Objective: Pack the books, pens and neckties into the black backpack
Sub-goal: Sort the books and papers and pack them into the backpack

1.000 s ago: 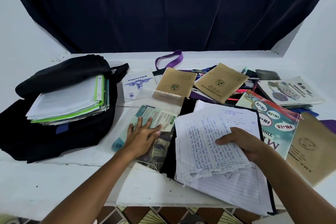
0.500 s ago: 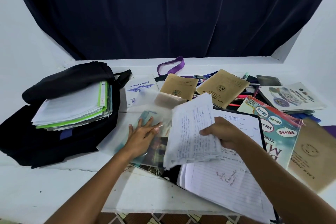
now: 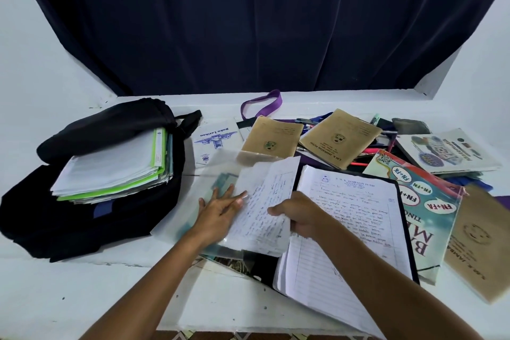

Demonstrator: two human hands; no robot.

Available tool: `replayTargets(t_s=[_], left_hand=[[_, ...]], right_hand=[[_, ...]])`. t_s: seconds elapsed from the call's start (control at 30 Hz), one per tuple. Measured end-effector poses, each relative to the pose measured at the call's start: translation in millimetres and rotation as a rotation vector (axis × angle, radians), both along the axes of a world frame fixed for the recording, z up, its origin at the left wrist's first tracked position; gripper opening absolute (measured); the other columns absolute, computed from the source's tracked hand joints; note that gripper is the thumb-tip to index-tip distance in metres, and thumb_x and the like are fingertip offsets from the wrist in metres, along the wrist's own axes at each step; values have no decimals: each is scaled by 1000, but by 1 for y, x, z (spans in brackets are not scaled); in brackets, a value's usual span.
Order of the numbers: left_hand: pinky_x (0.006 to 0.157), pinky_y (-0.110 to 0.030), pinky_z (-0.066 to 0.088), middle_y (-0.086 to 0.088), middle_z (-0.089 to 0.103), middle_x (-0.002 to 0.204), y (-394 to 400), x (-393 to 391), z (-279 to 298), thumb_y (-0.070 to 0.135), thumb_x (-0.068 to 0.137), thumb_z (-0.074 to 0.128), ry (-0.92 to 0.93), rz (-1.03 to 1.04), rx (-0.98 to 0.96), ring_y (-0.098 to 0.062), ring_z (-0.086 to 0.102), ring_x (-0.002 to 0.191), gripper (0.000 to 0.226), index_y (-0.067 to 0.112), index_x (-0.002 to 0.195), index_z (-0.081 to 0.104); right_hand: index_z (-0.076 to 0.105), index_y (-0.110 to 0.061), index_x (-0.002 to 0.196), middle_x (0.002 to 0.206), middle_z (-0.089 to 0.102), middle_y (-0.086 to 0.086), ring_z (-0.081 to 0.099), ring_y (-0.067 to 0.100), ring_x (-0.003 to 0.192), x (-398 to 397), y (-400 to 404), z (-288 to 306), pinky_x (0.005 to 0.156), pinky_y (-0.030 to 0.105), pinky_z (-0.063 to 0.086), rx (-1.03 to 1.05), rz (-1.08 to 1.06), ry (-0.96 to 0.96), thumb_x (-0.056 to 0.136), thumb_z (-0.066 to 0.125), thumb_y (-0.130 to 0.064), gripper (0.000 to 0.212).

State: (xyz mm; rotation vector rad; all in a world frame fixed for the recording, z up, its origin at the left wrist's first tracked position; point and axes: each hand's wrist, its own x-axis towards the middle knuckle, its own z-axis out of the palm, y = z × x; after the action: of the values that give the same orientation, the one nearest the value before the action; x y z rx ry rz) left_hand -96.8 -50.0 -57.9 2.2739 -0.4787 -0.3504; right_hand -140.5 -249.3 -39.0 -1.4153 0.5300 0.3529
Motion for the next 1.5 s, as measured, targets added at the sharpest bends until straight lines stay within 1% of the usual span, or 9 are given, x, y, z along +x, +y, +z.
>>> replayTargets(t_s=[0.23,0.47,0.63,0.83,1.0,1.1,1.17,1.37,1.5], left_hand=[[113,-44,-23,12,19,160,1,-1,-1,47,99,36,15,15,-58,-13,-8,150,34,48,130,49],[116,-44,-21,12,18,160,2,-1,-2,42,102,36,14,4,-74,-13,-7,150,24,57,120,42],[115,-43,-21,9,18,161,1,-2,0,42,101,37,1,1,-61,-15,-7,150,27,51,126,44],[117,-45,-17,6,17,161,3,-3,-5,47,100,36,-24,-17,14,-17,-6,151,40,40,138,47],[121,-49,-2,12,25,156,21,5,7,87,78,23,-104,-1,84,-15,8,150,82,39,141,44],[114,-48,34,0,46,149,45,21,17,62,96,36,-112,177,72,-24,43,137,59,28,142,47],[113,-38,33,-7,47,148,53,27,19,42,102,39,-29,215,46,-25,44,136,51,17,146,43],[104,-25,27,-6,43,151,50,35,22,39,104,36,148,287,-14,-23,39,139,48,14,145,43],[104,-27,31,-4,48,144,50,36,28,34,106,35,172,327,-115,-22,42,135,44,12,141,48]], right_hand=[[59,6,122,118,66,21,65,38,107,12,17,-3,90,50,53,53,-35,-23,84,64,12,38],[55,1,119,106,68,20,69,27,78,7,3,5,57,34,57,-80,89,36,93,46,9,29],[57,1,121,116,66,21,67,30,86,10,16,0,57,35,57,-38,-19,-18,90,43,14,36],[61,-4,120,116,68,19,68,36,101,16,34,-6,70,43,59,63,-98,-28,89,41,15,41],[59,-7,121,119,67,15,67,34,97,16,37,-8,64,39,57,154,-93,-12,92,41,15,41],[57,-8,123,118,65,14,67,31,92,15,34,-9,65,40,56,219,-99,-4,93,43,16,41],[55,-7,128,117,65,14,67,29,89,15,34,-10,65,41,57,255,-108,0,93,44,16,43],[53,-3,130,123,64,21,69,33,91,12,39,-6,63,42,60,334,-82,45,95,33,12,43],[51,8,127,115,65,29,68,40,94,15,35,-2,68,44,59,274,-155,33,96,30,0,38]])
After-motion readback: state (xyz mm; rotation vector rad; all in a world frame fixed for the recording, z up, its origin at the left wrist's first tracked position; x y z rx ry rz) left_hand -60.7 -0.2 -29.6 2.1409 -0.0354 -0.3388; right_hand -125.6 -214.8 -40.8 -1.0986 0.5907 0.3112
